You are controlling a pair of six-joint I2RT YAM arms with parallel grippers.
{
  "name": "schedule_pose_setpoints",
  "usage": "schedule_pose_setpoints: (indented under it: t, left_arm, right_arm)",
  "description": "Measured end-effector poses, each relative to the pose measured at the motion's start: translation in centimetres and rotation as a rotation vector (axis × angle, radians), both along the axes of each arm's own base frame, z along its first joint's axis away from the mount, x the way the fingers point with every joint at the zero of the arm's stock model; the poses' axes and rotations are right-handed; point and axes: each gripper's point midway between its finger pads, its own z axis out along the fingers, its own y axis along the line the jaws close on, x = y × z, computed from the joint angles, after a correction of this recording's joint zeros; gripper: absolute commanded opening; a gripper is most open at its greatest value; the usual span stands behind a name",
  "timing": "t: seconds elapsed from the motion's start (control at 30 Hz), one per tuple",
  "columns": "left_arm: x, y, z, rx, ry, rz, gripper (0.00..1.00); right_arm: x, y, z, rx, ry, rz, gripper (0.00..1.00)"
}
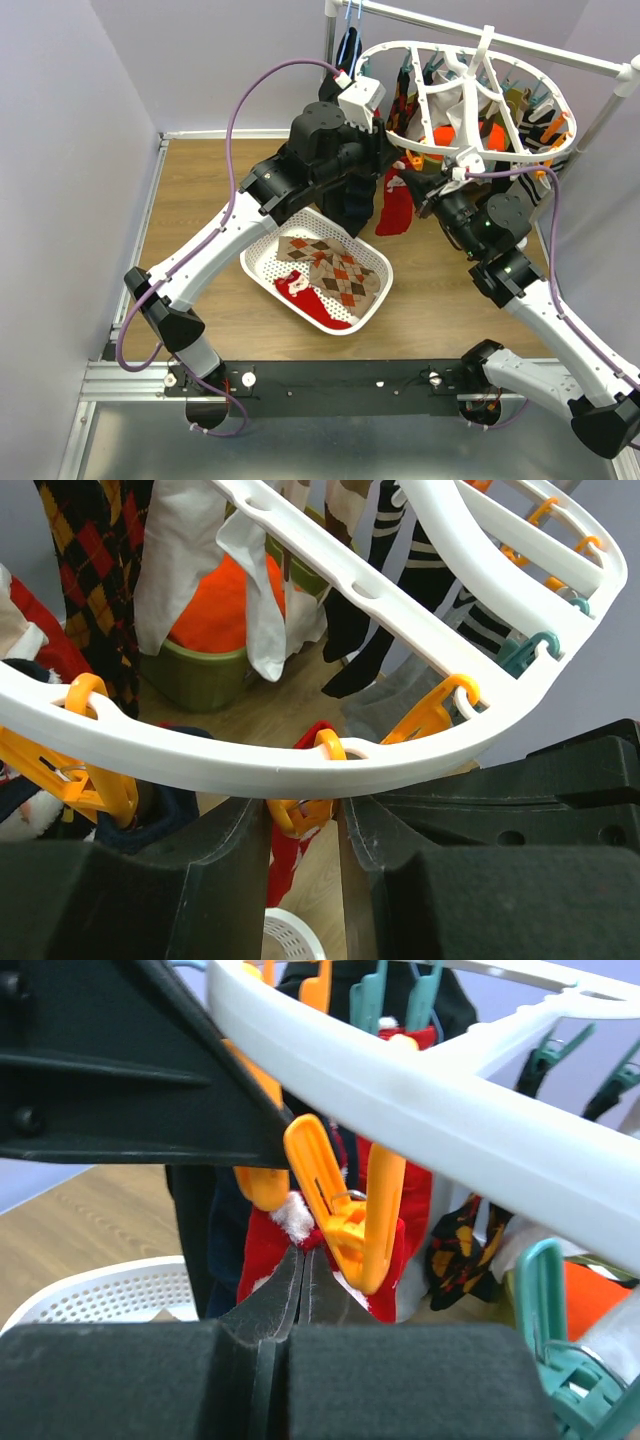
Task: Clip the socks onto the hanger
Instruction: Clamp the sock onto the hanger.
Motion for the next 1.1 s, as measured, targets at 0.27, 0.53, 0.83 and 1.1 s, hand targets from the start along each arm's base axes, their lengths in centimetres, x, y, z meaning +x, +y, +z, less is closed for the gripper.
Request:
schedule_pose_setpoints:
  t: [0.27,0.53,0.83,1.1]
  left_arm:
    - [0.2,0.4,0.2,-0.006,-0.001,0.007,0.00]
    - [0.4,0.5,0.2,-0.006,-0.001,0.011,0.00]
    - [0.3,0.5,0.2,-0.008,0.002,0.008,0.00]
    - [0.1,0.3,0.2,-0.010,0.006,-0.008,0.00]
  right_arm:
    - [-0.5,0.2,-0.3,-0.005,0.013,0.034,0.01]
    - [-0.8,-0.1,0.1,-0.001,0.006,0.034,0.01]
    - [-1.0,0.0,0.5,-0.002,0.003,0.048,0.01]
    - [-0.9,0.1,1.1,0.009,-0.007,0.049,0.01]
